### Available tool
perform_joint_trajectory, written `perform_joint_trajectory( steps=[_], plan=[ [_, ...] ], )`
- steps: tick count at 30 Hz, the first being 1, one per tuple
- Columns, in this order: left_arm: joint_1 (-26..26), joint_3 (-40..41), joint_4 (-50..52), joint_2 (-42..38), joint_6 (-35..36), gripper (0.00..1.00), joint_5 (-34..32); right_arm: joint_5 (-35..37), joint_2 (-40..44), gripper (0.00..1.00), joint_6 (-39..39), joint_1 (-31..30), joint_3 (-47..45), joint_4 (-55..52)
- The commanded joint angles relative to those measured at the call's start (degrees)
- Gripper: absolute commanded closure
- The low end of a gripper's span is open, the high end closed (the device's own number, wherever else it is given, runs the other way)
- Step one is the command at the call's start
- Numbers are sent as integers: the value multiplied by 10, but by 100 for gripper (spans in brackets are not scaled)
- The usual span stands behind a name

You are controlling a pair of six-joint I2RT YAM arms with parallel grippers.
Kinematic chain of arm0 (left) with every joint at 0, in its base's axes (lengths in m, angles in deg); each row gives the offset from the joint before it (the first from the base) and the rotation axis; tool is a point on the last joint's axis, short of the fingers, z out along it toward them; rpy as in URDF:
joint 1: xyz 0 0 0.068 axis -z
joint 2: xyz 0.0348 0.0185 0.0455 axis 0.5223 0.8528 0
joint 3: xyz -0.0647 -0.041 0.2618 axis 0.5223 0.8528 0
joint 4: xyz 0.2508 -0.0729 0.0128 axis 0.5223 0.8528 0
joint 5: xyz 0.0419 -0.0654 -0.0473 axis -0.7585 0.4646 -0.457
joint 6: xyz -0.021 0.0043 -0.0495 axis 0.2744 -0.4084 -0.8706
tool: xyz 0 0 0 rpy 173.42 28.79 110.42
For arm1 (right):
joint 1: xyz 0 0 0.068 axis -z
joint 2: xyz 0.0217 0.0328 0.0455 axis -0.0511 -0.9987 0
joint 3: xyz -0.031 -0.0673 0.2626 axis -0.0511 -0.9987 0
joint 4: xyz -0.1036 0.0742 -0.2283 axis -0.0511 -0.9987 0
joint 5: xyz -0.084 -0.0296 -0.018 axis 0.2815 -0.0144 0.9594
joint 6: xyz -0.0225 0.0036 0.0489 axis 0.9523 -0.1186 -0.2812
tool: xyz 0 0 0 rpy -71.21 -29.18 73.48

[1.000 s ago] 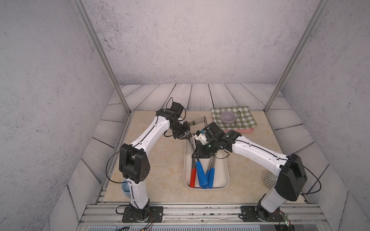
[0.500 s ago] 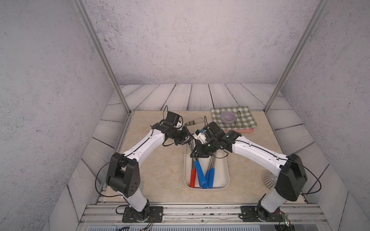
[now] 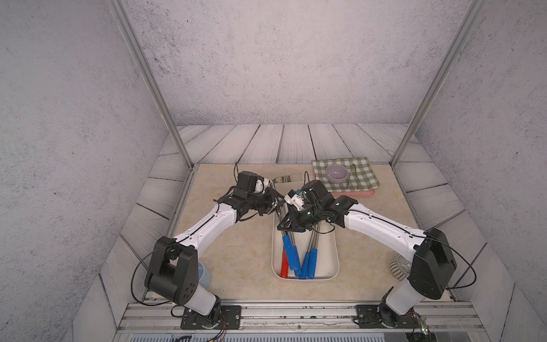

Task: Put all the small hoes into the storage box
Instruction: Pick up the hoe from the center of the board.

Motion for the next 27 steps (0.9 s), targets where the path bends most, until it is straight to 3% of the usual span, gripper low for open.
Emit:
perform_joint_trajectory(
  steps=[1, 12, 14, 17, 21, 27],
  plan=[
    [-7, 8, -81, -26, -16, 69, 40, -40, 26, 100, -13, 0, -8, 51],
    [-21, 32, -122, -45, -27, 100, 59, -80, 15, 100, -47, 10, -26, 95],
    [-22, 25, -105, -52, -20, 100, 50, -83, 16, 71, -47, 13, -23, 91],
    [-23, -23, 28, -60, 38, 100, 2, -72, 30, 42, -26, 22, -8, 55],
    [-23, -94, 190, -56, 88, 100, -72, -50, 67, 31, 4, 52, 5, 4],
    [-11, -165, 325, -32, 99, 100, -164, -40, 142, 30, 40, 156, -4, -63]
  ],
)
